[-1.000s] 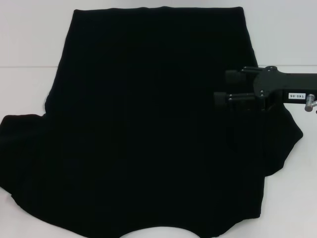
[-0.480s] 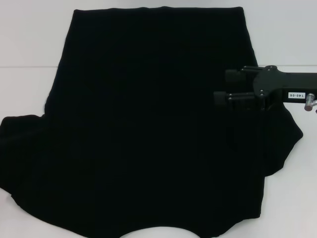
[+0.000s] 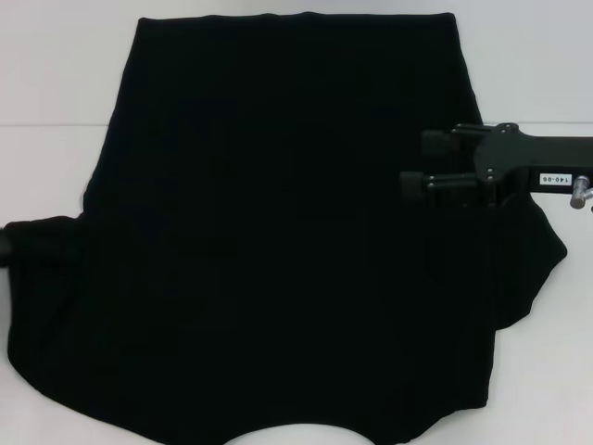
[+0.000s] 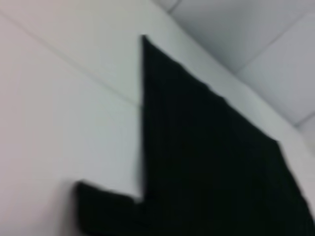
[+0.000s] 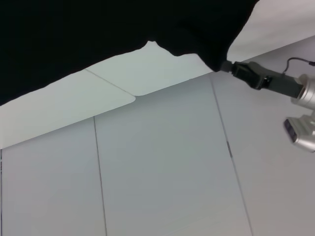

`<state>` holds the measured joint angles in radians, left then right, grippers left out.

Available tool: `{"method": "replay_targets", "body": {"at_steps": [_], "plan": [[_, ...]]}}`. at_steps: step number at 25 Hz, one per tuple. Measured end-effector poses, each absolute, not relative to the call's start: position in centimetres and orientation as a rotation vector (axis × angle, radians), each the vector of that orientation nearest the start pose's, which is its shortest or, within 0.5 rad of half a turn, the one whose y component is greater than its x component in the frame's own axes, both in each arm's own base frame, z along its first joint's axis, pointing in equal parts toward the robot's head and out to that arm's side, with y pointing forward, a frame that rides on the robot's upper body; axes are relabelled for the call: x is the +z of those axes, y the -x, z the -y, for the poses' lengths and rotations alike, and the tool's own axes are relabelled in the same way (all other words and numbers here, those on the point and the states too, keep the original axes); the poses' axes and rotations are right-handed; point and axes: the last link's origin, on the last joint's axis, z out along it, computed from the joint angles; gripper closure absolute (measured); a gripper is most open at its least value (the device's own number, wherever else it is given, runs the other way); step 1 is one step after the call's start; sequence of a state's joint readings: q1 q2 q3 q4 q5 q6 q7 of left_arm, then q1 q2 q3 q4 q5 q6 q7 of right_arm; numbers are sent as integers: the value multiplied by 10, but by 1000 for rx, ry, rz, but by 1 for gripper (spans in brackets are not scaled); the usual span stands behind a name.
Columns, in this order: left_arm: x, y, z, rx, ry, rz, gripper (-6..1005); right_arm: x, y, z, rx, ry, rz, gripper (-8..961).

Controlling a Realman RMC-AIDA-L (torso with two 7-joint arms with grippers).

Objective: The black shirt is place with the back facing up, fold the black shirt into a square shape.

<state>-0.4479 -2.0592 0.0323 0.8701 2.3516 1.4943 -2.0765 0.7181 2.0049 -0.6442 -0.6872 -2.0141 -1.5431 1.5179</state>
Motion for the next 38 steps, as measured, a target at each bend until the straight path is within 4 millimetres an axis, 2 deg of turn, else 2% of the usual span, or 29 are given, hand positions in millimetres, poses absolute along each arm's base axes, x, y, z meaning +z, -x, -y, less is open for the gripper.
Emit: {"method": "replay_targets", "body": {"at_steps": [7, 11, 12, 20, 25, 32, 34, 38], "plan": [[83, 339, -328, -858, 1966, 1527, 1000, 40, -212, -390, 689, 2716, -517, 72], [57, 310, -348, -891, 2112, 1470, 1000, 40, -213, -389, 690, 2717, -522, 71], [57, 310, -348, -891, 2112, 1470, 1000, 40, -213, -388, 690, 2716, -524, 71], [16, 287, -352, -839, 2291, 1454, 1001, 40, -215, -387, 690, 2716, -533, 71], [4, 286, -346, -839, 2316, 1433, 832, 40, -214, -387, 693, 2719, -535, 71], [11, 289, -337, -938, 2297, 1390, 568, 41, -213, -392, 687, 2699, -551, 71], [12, 277, -332, -1039, 2360, 1280, 507, 44, -214, -394, 689, 2676, -594, 71], [9, 265, -330, -1116, 2418, 1159, 386, 58, -218, -399, 712, 2614, -722, 71]]}}
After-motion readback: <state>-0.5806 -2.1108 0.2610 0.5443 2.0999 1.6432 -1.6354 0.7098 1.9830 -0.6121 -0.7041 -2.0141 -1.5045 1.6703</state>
